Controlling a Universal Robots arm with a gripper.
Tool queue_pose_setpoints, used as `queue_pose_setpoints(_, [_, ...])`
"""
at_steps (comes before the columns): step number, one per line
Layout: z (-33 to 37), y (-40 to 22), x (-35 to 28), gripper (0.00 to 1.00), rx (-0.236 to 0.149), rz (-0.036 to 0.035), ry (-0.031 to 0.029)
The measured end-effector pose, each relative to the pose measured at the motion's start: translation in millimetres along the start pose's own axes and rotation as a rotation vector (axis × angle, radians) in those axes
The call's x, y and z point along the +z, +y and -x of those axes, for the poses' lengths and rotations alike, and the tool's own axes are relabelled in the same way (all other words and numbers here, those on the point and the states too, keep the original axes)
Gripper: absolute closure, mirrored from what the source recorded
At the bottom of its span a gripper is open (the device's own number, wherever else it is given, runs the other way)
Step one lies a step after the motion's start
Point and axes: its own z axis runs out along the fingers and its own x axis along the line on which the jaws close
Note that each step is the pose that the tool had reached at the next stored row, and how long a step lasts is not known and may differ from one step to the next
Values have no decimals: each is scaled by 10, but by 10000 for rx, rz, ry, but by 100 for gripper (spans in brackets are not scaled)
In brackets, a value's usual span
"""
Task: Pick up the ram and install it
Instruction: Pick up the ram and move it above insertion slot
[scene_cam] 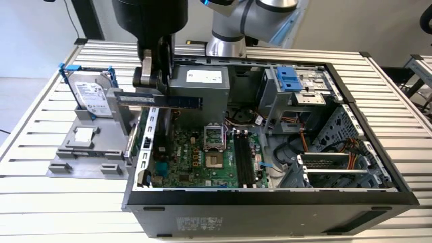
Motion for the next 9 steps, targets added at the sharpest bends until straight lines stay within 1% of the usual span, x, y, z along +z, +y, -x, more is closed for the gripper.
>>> queue_pose_setpoints(9, [10, -123, -3, 100, 1, 0, 0])
